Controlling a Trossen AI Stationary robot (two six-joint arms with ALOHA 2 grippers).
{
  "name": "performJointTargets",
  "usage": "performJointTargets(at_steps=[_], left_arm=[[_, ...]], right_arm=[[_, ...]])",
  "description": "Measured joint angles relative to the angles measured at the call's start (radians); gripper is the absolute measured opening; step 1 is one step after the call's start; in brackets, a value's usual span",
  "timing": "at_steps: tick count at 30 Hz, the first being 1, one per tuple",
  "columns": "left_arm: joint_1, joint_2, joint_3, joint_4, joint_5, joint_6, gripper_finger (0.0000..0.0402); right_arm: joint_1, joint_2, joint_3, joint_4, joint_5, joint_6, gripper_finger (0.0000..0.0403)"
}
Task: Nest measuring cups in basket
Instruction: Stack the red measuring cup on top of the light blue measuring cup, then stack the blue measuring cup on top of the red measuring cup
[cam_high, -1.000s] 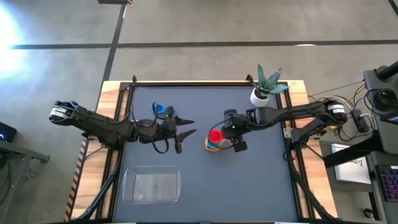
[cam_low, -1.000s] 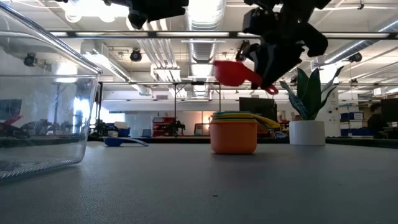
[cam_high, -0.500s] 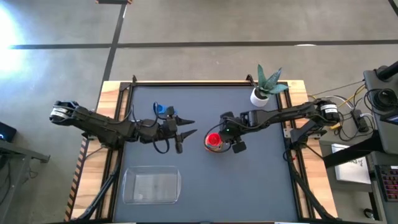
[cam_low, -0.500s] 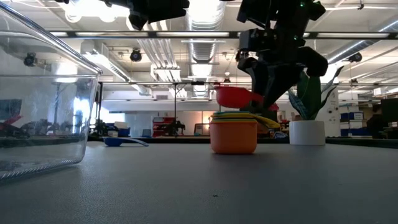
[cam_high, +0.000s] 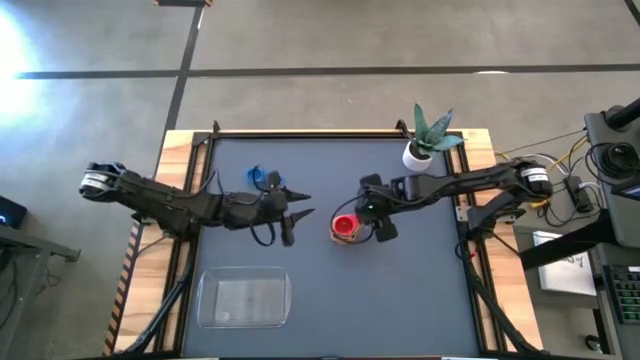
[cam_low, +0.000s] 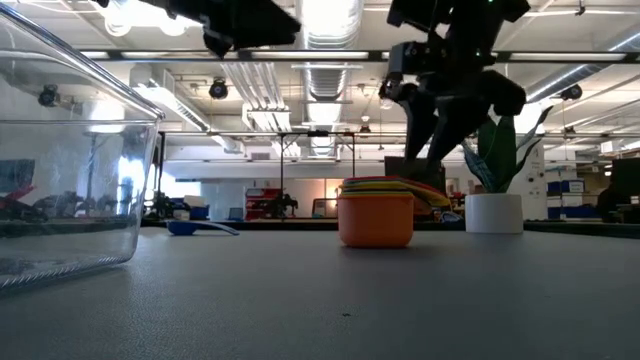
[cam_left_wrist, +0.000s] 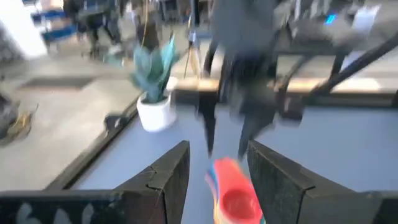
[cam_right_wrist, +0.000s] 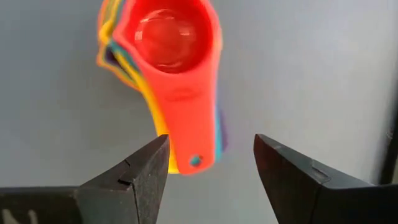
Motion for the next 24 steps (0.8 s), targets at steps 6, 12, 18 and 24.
performJointTargets(at_steps=[6,12,18,24], left_arm=[[0.101,-0.025,0.139,-0.488,-0.044,-0.082,0.0145],[0.34,-0.015,0.315,-1.019,0.071,-0.165,0.0145],[0.672,-0.01,0.307,-1.118,0.329,-0.126,0.0145],[0.92,0.059,0.249,-1.117,0.468,-0.12,0.0145]], right_arm=[[0.01,-0.126,-0.027,-0.025,0.03,0.124,0.0212],[0.024,-0.235,-0.066,-0.019,0.028,0.194,0.0197],[0.033,-0.294,-0.104,-0.019,0.028,0.249,0.0189],[0.054,-0.306,-0.108,-0.021,0.028,0.256,0.0189]])
